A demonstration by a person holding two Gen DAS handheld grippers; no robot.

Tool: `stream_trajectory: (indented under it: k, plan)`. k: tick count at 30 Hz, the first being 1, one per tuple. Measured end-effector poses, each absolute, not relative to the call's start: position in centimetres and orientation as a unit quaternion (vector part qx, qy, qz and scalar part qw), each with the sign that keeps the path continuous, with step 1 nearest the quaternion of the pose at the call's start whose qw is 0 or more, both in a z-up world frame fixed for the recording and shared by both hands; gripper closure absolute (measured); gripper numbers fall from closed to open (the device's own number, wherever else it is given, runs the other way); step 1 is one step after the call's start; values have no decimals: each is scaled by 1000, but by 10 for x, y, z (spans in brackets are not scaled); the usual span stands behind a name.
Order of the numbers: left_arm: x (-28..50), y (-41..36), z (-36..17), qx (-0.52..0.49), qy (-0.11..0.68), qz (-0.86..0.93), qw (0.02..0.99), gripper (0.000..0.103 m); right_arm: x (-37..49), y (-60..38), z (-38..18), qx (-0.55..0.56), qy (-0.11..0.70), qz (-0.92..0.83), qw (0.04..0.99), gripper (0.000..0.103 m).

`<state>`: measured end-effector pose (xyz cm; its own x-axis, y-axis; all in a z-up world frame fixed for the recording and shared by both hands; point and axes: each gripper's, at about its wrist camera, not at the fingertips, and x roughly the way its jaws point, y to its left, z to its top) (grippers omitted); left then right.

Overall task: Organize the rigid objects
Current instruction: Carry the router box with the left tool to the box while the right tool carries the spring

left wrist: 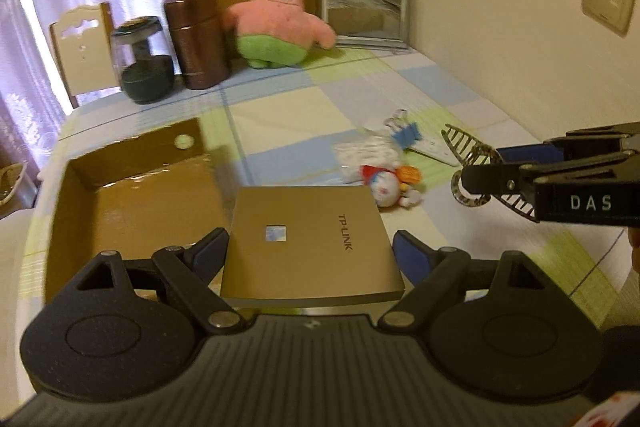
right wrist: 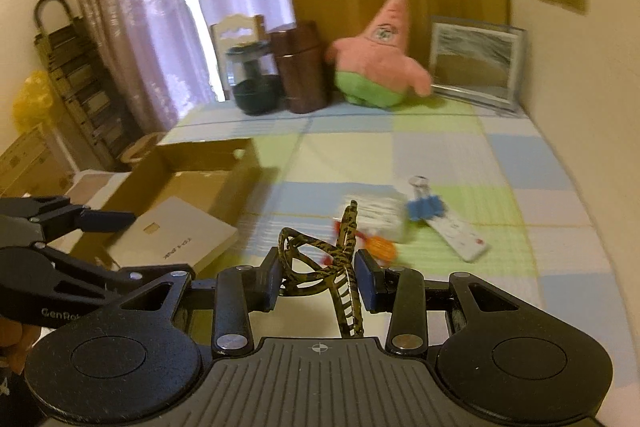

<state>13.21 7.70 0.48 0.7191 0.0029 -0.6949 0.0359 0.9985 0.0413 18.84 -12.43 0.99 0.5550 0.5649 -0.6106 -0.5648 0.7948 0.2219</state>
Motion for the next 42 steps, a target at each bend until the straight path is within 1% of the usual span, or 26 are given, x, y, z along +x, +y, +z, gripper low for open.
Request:
stream_trajectory:
  k: [11,22,35,42]
  plan:
    - [111,154,11,27,376,39,925,17,177,-37,14,-28,349,382,855,67]
    - [105,227,5,20,381,81,921,17,179,34,-3,-49,364,422,829,68]
    - [137,273,-9,10,389,75,918,17,204,85,-20,-59,372,427,822,68]
    - [152,282,-22,-1,394,70,916,17,218,101,-31,-61,378,425,820,67]
